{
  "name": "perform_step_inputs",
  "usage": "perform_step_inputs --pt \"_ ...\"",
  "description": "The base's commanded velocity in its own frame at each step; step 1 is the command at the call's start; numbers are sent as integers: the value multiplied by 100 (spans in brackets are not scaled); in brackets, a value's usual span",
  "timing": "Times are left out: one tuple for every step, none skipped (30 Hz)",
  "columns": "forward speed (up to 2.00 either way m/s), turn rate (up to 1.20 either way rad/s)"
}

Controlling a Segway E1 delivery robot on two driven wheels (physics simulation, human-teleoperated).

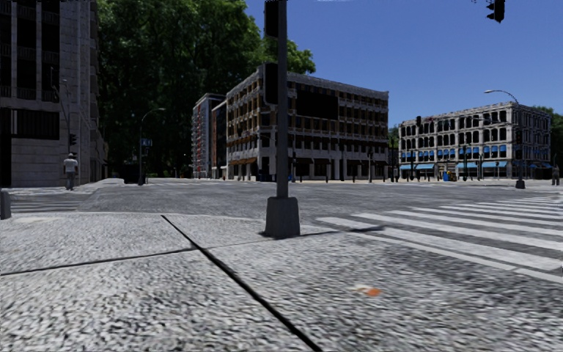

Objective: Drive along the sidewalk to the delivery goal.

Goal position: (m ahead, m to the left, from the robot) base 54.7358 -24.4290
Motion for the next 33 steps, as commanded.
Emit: perform_step_inputs --pt "200 -63" --pt "200 -63" --pt "200 -63" --pt "200 -63" --pt "200 -63" --pt "200 -63" --pt "200 -63" --pt "200 -63" --pt "200 -63" --pt "200 -63" --pt "200 -63" --pt "200 -63" --pt "200 -63" --pt "200 -63" --pt "200 -63" --pt "200 -63" --pt "200 -63" --pt "200 -63" --pt "200 -63" --pt "200 -63" --pt "200 -63" --pt "200 -63" --pt "200 -63" --pt "200 -63" --pt "200 -63" --pt "200 -63" --pt "200 -63" --pt "200 -63" --pt "200 -63" --pt "200 -63" --pt "200 -63" --pt "200 -63" --pt "200 -63"
